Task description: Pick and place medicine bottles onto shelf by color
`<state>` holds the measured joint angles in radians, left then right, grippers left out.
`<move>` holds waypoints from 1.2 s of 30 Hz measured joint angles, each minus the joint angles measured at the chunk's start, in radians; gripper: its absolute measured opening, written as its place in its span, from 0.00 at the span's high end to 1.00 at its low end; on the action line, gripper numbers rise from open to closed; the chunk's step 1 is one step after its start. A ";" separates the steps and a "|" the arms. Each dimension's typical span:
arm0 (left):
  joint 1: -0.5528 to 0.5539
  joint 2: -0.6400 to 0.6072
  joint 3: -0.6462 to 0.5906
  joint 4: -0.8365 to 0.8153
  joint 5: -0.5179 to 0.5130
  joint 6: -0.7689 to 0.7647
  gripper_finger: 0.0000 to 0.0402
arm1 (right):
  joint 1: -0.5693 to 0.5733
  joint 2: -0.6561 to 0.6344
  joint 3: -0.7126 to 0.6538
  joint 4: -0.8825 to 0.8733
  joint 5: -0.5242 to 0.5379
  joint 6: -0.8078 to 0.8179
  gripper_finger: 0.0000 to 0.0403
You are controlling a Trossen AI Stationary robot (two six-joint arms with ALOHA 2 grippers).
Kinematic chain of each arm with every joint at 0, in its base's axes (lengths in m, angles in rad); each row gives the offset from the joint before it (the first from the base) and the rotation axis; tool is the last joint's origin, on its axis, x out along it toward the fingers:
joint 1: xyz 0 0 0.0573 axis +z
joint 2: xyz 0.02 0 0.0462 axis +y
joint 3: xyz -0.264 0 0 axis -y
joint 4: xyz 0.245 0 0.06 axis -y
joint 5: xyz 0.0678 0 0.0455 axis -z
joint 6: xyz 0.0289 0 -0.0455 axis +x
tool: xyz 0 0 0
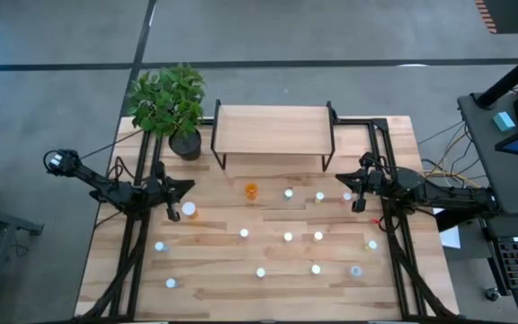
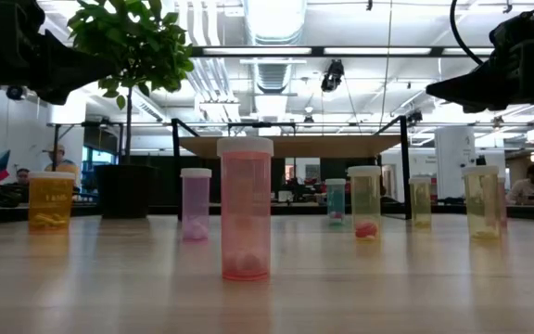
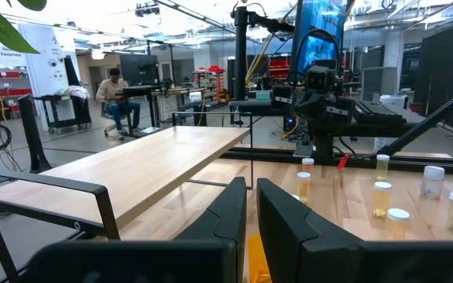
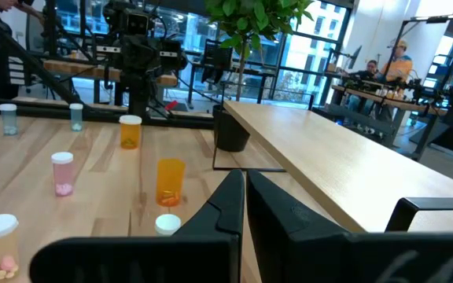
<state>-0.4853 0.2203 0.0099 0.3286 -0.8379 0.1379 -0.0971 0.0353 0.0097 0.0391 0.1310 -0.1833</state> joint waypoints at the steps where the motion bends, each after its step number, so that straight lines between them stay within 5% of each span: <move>1: 0.000 0.000 0.000 0.000 0.000 0.000 0.96 | 0.000 0.000 0.000 0.000 0.000 0.000 0.98; 11: 0.000 0.000 0.000 0.009 0.000 -0.015 0.96 | 0.000 0.000 0.000 0.000 0.000 -0.025 0.98; 15: 0.001 0.000 0.000 0.090 0.001 -0.217 0.96 | 0.000 0.000 0.000 0.003 0.000 0.205 0.98; 21: 0.001 0.000 0.000 0.196 -0.005 -0.226 0.96 | -0.002 0.000 0.000 0.091 0.003 0.359 0.98; 36: 0.001 0.018 0.048 0.318 0.051 -0.124 0.96 | -0.002 -0.001 0.000 0.235 0.001 0.285 0.98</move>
<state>-0.4845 0.2384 0.0577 0.6463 -0.7866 0.0144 -0.0986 0.0345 0.0097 0.2745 0.1319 0.1018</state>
